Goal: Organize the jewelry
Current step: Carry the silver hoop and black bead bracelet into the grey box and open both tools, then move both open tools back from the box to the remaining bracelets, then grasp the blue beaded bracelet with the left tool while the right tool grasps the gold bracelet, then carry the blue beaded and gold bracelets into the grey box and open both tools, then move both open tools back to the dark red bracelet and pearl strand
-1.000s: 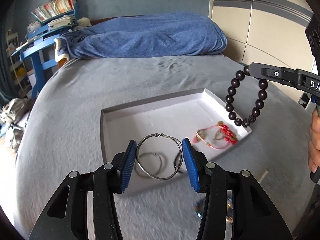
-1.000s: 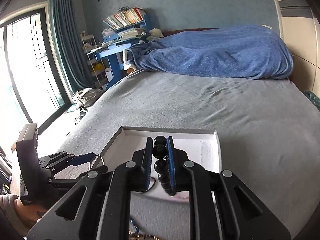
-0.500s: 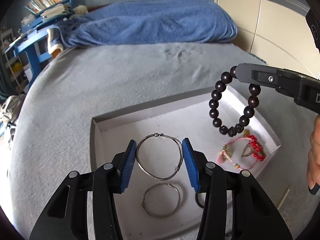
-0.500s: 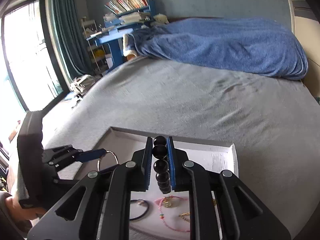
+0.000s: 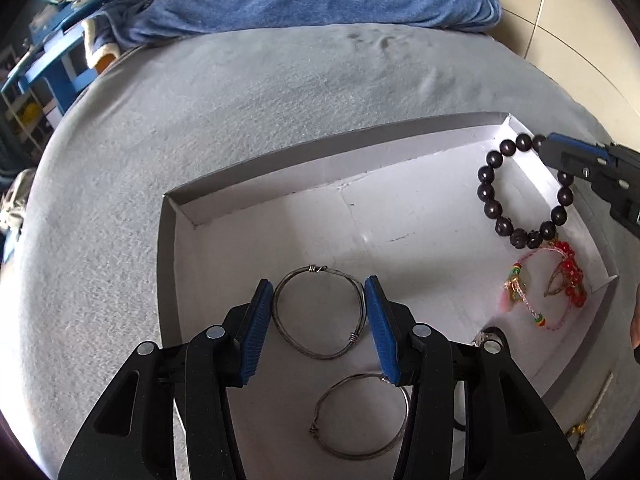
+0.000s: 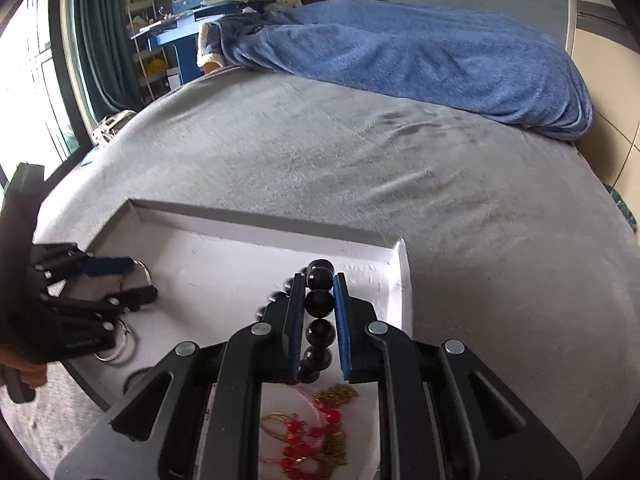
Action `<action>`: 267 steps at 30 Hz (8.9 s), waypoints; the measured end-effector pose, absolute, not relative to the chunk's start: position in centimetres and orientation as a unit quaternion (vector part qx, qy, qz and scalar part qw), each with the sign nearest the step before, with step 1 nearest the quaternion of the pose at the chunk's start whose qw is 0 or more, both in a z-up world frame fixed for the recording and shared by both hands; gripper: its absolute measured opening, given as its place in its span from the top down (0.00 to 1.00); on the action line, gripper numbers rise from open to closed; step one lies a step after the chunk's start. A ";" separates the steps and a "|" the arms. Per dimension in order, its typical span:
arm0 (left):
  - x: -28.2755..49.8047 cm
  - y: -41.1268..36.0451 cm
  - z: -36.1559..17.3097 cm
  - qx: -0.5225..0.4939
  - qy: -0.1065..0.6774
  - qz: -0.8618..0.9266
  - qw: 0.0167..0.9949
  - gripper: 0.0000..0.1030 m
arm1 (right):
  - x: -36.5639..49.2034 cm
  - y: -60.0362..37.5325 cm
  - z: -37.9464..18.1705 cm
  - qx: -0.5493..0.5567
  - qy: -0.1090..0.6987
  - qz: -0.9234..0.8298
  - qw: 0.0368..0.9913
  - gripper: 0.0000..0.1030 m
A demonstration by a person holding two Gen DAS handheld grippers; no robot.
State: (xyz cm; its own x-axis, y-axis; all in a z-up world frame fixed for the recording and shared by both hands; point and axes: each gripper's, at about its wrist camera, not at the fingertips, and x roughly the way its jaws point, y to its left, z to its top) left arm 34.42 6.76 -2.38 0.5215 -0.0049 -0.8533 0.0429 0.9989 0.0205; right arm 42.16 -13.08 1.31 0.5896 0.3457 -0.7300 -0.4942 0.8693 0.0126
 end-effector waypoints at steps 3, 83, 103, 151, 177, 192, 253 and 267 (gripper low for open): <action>33.7 6.9 -2.1 0.016 0.482 -0.007 0.876 0.45 | 42.2 -13.3 0.8 -0.100 0.389 0.233 0.886 0.86; 13.8 -1.4 -2.2 -0.028 0.387 -0.085 0.918 0.38 | 18.6 -24.1 -3.3 0.011 0.376 0.192 0.907 0.21; 15.1 1.8 -3.9 -0.054 0.418 -0.023 0.906 0.93 | 18.6 -24.2 -3.2 0.011 0.378 0.192 0.906 0.21; 12.3 6.2 -4.7 -0.117 0.428 0.002 0.896 0.86 | 19.8 -10.8 -3.9 -0.152 0.380 0.321 0.854 0.60; 11.8 5.2 -2.4 -0.096 0.389 -0.027 0.916 0.93 | 19.8 -15.2 -1.5 -0.042 0.338 0.304 0.890 0.60; 13.5 4.1 5.4 -0.090 0.324 -0.076 0.939 0.93 | 21.3 -16.4 0.4 -0.023 0.335 0.303 0.892 0.60; 21.1 6.8 3.3 -0.028 0.338 -0.019 0.940 0.50 | 30.6 -9.1 1.0 -0.121 0.347 0.281 0.886 0.47; 14.0 4.2 3.1 -0.011 0.319 -0.045 0.947 0.25 | 25.8 -16.8 2.5 -0.088 0.325 0.255 0.906 0.35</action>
